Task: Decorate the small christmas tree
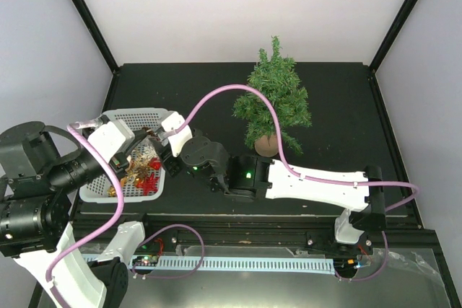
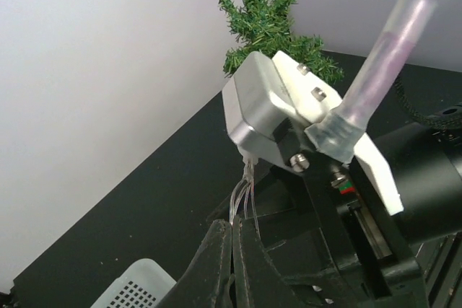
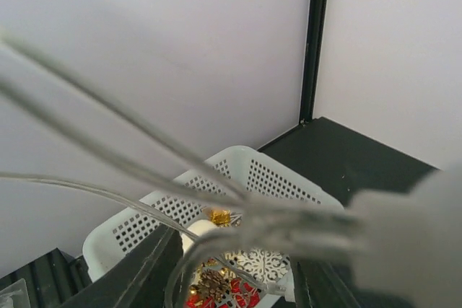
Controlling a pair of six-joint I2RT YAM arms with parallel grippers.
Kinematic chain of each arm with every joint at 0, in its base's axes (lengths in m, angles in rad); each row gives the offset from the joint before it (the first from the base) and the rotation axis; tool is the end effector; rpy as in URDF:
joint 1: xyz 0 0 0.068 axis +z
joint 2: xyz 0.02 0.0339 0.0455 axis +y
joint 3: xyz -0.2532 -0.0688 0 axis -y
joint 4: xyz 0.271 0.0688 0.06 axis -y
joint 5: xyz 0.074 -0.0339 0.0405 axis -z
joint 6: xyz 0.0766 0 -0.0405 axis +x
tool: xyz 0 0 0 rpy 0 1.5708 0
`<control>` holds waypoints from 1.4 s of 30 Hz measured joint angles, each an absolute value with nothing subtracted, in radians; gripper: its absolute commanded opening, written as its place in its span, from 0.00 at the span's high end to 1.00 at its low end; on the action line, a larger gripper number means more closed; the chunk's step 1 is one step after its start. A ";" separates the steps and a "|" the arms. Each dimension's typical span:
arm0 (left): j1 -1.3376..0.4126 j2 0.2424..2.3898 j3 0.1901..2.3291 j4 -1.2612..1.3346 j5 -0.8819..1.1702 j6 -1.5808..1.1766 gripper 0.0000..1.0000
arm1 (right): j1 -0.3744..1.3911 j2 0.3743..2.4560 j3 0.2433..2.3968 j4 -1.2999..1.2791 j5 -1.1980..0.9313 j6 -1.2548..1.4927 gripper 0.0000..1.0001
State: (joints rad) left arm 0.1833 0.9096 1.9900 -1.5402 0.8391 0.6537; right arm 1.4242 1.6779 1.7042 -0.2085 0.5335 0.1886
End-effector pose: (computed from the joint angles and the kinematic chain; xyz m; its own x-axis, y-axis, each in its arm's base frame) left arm 0.0609 -0.0467 0.5251 -0.0218 0.4092 -0.9122 0.6891 0.6672 0.2829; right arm 0.1049 0.4435 0.4070 -0.1720 -0.0597 -0.9833 -0.7600 0.6431 0.0939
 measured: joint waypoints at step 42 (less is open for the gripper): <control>0.183 0.828 1.724 -1.511 0.915 0.683 0.15 | 1.424 1.628 1.747 -0.266 0.568 0.164 0.99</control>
State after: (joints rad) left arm 0.1825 0.8280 1.7245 -1.5108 0.9154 0.6830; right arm 1.4239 1.6276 1.7470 -0.2665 0.5682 0.1642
